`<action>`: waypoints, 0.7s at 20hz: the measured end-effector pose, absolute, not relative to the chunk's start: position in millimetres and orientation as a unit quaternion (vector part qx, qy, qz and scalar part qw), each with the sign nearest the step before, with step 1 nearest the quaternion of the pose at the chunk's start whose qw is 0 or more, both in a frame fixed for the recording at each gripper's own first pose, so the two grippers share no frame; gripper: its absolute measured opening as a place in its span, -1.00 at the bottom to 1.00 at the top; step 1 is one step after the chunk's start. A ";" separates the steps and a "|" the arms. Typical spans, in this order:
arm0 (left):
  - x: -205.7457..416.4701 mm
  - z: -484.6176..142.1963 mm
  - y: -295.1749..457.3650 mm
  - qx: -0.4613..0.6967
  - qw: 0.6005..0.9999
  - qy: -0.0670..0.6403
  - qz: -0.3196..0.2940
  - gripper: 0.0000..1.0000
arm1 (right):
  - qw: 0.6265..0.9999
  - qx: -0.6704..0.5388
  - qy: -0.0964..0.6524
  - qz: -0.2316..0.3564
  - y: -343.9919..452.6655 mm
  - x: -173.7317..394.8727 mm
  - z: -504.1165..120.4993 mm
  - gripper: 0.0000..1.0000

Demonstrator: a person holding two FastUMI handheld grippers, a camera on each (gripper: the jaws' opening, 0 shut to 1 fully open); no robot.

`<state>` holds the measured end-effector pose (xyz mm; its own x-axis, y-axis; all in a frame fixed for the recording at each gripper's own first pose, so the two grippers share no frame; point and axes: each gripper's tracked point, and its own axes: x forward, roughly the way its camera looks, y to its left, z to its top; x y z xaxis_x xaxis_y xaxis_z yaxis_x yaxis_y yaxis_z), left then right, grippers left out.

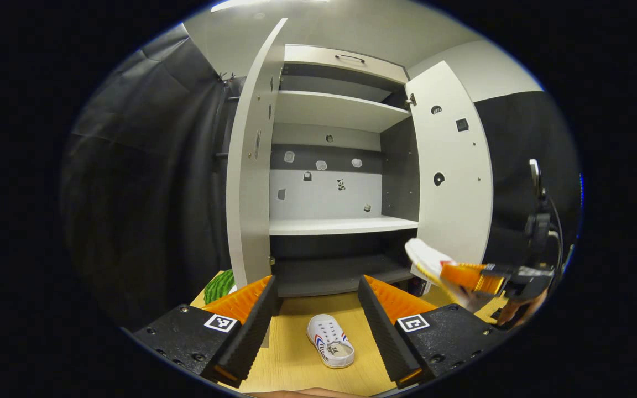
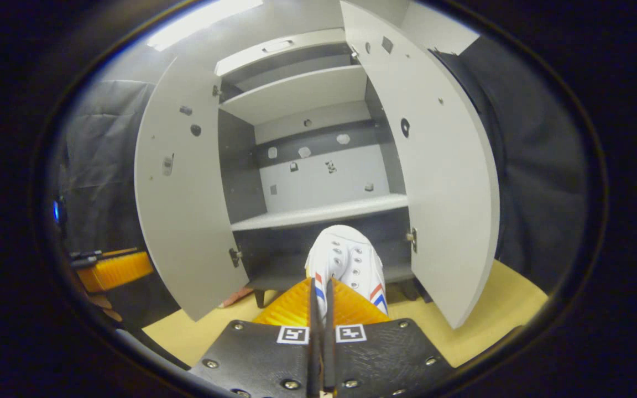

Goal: Grab one shoe with the right hand and put it into the shoe cabinet, grab the other shoe with the left hand and put it into the shoe cabinet; then close the right door with the right hand and the left door with the left hand.

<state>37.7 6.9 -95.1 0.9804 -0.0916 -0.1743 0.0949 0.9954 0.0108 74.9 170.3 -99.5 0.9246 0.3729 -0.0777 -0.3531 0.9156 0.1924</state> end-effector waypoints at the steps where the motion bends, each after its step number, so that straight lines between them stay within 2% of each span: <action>1: 42.6 -95.0 7.1 0.008 0.995 0.087 -0.046 0.80 | 0.977 0.087 0.049 0.189 172.4 83.8 -79.4 -0.94; 8: 72.6 -96.7 1.4 0.005 0.994 0.094 -0.063 0.80 | 0.982 0.034 0.015 0.184 195.7 156.9 40.5 -0.94; 14: 88.1 -101.1 -8.3 -0.004 0.992 0.087 -0.088 0.80 | 0.987 -0.026 0.029 0.154 221.4 262.9 72.7 -0.93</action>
